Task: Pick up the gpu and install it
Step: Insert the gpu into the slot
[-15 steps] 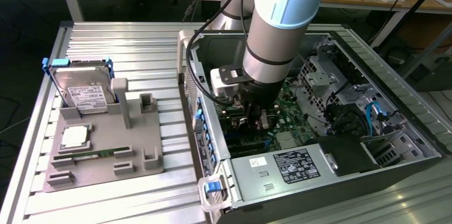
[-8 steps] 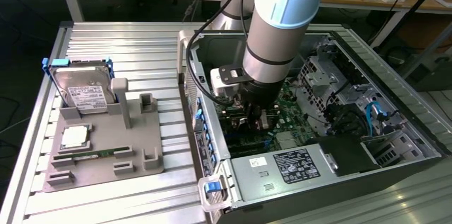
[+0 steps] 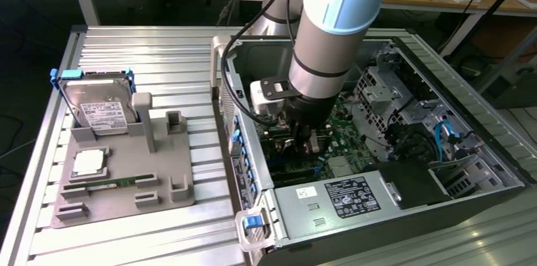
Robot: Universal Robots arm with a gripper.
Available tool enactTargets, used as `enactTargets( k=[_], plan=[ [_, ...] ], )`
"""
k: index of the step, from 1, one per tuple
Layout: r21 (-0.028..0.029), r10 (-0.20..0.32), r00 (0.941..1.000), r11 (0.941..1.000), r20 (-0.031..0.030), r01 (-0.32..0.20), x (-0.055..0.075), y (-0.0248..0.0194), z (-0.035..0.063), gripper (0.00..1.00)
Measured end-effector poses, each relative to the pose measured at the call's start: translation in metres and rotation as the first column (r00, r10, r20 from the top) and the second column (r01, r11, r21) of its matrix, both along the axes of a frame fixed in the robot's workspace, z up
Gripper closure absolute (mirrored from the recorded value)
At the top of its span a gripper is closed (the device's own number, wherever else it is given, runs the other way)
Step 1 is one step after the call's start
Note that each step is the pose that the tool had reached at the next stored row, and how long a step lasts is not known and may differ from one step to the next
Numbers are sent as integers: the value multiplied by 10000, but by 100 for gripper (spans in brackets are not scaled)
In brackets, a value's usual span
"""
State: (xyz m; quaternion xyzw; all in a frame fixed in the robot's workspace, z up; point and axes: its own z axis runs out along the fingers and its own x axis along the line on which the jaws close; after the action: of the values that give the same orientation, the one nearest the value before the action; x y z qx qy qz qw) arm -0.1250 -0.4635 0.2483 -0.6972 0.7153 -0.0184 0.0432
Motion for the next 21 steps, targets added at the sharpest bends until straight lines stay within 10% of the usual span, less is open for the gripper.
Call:
enactTargets(
  k=[21],
  plan=[
    [-10,-1,10000,10000,-8,1,-1,-12,-29,73]
  ],
)
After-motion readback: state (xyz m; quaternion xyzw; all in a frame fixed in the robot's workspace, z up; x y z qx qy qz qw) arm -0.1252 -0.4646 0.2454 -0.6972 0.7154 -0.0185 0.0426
